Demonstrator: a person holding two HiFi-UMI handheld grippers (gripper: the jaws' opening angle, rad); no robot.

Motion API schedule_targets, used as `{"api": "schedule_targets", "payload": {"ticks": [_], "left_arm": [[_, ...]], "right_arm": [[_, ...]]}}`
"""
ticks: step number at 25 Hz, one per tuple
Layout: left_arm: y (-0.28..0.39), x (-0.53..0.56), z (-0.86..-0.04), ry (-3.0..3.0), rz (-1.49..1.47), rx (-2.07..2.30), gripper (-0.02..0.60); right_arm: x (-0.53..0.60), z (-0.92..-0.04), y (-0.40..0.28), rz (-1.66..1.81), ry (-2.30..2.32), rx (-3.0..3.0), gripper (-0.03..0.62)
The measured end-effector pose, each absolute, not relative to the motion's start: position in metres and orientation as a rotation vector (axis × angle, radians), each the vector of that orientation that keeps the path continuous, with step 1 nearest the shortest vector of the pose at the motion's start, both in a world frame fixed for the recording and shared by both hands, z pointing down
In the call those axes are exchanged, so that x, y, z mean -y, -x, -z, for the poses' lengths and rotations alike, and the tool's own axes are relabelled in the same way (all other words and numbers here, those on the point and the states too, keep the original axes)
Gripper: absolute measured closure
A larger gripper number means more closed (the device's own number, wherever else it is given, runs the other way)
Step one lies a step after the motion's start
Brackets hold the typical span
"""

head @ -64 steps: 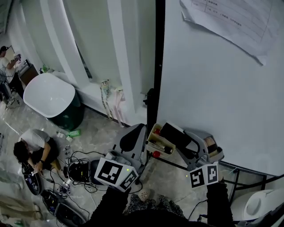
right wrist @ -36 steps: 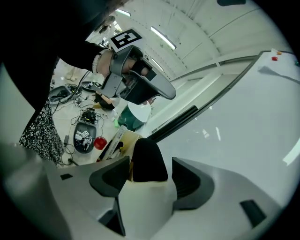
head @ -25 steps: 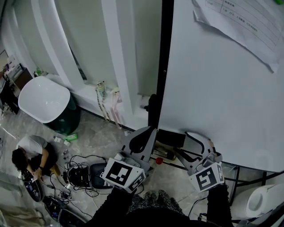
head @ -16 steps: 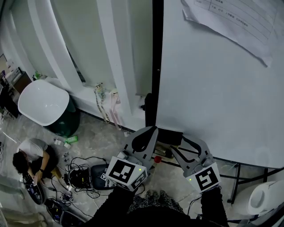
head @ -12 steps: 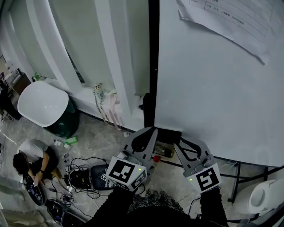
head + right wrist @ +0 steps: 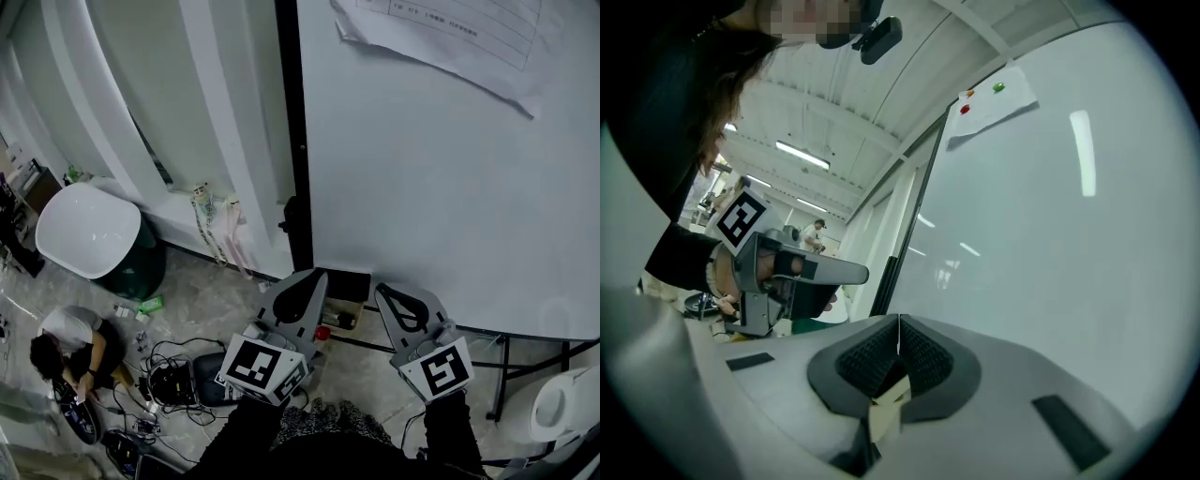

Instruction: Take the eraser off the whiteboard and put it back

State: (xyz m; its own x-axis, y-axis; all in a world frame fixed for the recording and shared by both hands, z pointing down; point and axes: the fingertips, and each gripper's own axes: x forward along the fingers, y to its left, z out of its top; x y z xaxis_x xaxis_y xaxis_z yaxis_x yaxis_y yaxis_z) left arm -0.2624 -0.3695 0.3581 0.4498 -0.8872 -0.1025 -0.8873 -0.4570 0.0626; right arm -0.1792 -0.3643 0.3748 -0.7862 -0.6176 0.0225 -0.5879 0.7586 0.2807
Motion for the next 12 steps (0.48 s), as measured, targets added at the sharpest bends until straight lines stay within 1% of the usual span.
{"api": "schedule_targets", "payload": {"ticks": [2,12], "left_arm": [[0.260,0.368,-0.357,2.670,-0.186,-1.636,0.575],[0.239,0.363,-0.355,2.664,-0.162,-1.630,0.575]], "right_arm": [[0.364,-0.372,0.174,0.389,-0.992,2.846,0.583],[0.371,-0.368,0.139,0.315,-1.098,2.869,0.583]]}}
